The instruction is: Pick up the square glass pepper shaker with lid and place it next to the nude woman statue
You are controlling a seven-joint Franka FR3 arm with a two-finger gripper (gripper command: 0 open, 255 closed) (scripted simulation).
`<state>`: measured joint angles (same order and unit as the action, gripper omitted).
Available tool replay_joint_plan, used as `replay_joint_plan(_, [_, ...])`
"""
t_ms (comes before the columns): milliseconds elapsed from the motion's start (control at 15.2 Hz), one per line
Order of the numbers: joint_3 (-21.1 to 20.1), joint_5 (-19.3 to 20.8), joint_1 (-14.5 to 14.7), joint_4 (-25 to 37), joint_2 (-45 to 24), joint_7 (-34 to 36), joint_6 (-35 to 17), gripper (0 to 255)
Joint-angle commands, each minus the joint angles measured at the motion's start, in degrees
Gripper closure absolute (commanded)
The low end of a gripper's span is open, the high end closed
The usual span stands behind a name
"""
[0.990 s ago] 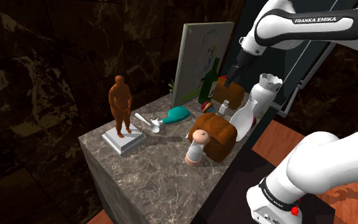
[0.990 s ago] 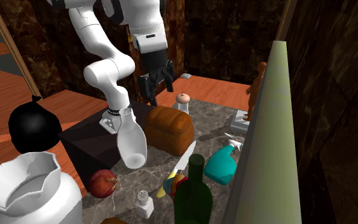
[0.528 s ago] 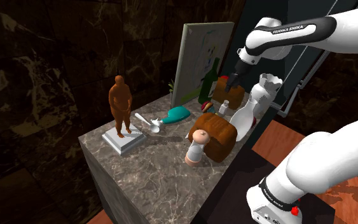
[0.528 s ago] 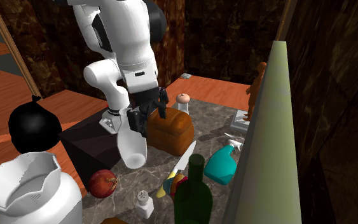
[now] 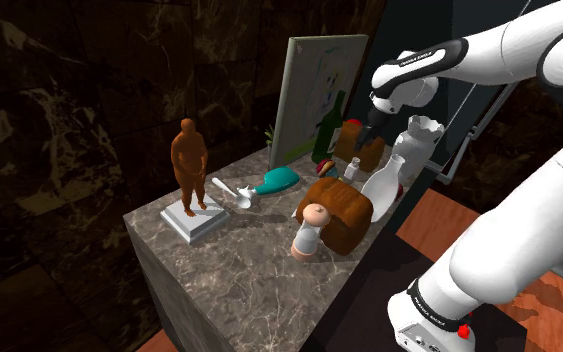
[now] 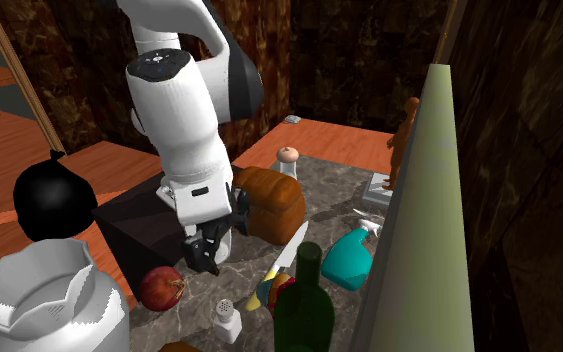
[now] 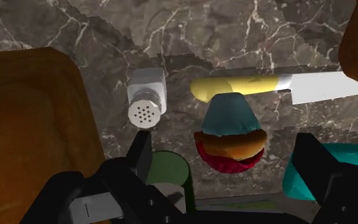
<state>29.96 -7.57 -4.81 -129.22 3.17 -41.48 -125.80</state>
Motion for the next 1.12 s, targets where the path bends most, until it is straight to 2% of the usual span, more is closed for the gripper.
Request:
replay_joint_plan(0, [1.3, -3.3, -0.6, 2.8, -5.2, -4.3, -0.9, 0])
replay_joint_plan(264, [1.7, -9.6, -3.4, 8.6, -15.0, -11.6, -1.4, 0])
replay_joint_plan(792, [0.1, -13.1, -4.1, 6.9, -18.9, -13.9, -6.1, 0])
replay_joint_plan(1056, [0.1, -13.1, -4.1, 6.9, -18.9, -13.9, -6.1, 0])
